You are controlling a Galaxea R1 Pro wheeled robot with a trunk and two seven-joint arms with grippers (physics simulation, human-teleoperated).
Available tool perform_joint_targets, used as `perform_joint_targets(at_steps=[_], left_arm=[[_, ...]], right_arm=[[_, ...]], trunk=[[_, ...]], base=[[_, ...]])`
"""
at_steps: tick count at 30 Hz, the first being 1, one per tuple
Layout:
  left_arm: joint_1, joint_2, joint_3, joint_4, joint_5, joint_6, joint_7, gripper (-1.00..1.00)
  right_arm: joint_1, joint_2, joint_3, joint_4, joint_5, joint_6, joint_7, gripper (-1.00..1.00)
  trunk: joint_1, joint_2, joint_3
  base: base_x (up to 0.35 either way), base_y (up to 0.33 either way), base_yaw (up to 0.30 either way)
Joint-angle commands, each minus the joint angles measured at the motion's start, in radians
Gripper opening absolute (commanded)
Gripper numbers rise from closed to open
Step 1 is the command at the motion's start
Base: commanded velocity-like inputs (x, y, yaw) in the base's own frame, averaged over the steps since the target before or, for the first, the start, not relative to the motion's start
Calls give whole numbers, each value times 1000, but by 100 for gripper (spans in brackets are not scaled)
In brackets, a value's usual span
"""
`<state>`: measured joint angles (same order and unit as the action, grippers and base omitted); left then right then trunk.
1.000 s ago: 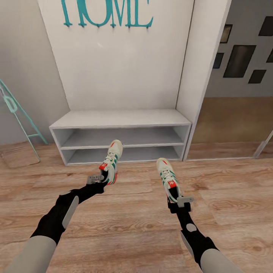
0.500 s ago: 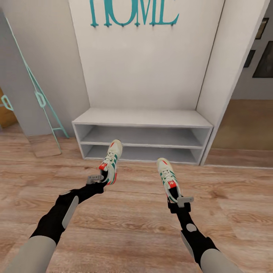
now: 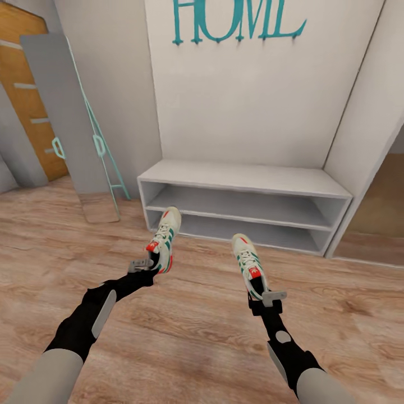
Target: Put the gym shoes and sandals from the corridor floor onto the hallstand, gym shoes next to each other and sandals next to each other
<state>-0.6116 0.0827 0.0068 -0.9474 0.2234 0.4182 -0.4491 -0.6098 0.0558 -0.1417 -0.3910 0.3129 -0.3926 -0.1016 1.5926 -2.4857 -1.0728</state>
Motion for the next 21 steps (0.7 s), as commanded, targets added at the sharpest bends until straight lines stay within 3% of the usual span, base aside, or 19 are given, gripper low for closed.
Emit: perform_joint_targets(at_steps=[1, 21], left_arm=[[0, 0, 1, -1, 10, 8, -2, -100], [0, 0, 1, 0, 10, 8, -2, -100]], right_arm=[[-1, 1, -6, 1, 11, -3, -3, -100], [-1, 1, -6, 1, 11, -3, -3, -100]], trunk=[[0, 0, 0], [0, 0, 14]], base=[[0, 0, 296], [6, 0, 296]])
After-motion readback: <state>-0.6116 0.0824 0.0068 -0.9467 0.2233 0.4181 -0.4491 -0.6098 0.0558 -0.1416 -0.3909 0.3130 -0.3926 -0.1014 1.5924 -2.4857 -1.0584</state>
